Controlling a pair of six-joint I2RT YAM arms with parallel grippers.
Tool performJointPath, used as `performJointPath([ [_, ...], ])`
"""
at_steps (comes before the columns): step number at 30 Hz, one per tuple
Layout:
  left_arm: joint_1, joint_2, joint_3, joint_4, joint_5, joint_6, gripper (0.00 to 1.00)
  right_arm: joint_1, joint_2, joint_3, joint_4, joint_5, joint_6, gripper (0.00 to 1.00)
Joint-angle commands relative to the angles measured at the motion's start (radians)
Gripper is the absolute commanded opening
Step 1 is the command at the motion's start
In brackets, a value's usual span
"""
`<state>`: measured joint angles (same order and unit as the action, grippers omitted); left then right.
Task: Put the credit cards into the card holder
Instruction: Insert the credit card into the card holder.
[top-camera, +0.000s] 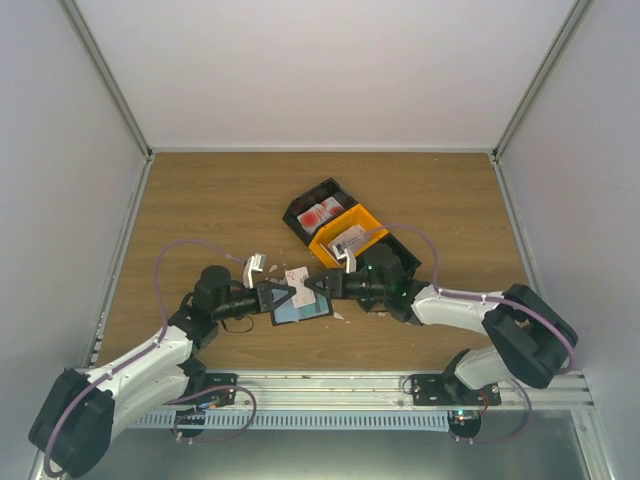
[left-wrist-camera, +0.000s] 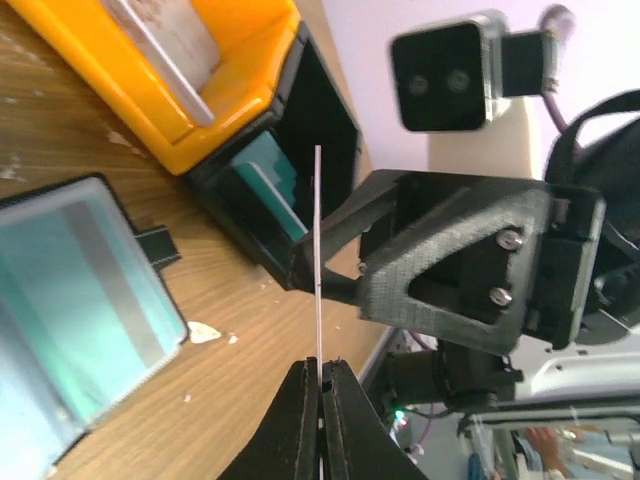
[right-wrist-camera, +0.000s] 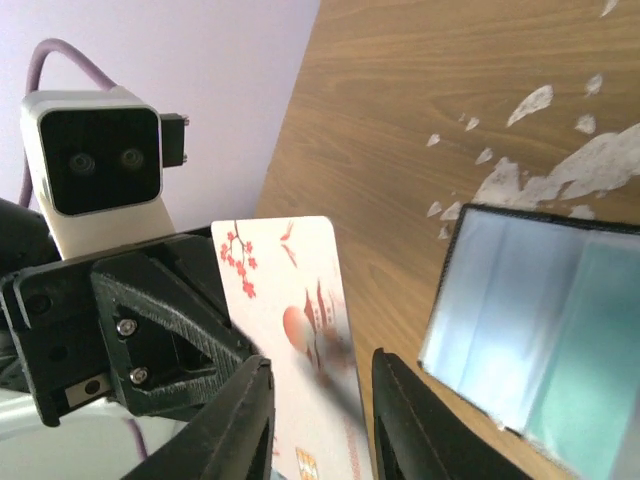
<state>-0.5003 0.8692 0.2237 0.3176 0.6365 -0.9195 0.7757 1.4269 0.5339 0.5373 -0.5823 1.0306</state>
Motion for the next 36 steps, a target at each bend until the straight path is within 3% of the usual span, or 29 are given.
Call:
performJointPath([
  [1,0.015,0.003,-0.014,-0.057,-0.066,0.056,0.0,-0.005,-0.045,0.018,-0.152,0.126,-0.097,0.34],
  [6,0.033,0.004,-0.021,-0.188,-0.167,0.11,0.0,0.013,-0.044,0.086,-0.453,0.385,-0.217,0.38],
  [12,0.062,0.065,-0.062,-0.157,-0.144,0.122,0.0,0.115,0.04,0.212,-0.728,0.657,-0.293,0.41],
  [21,0.095,0.201,-0.073,-0.033,-0.048,0.117,0.0,0.199,0.235,0.367,-0.897,0.743,-0.299,0.42],
  [36,0.13,0.225,-0.075,0.054,0.027,0.113,0.0,0.203,0.276,0.338,-0.916,0.714,-0.253,0.36],
])
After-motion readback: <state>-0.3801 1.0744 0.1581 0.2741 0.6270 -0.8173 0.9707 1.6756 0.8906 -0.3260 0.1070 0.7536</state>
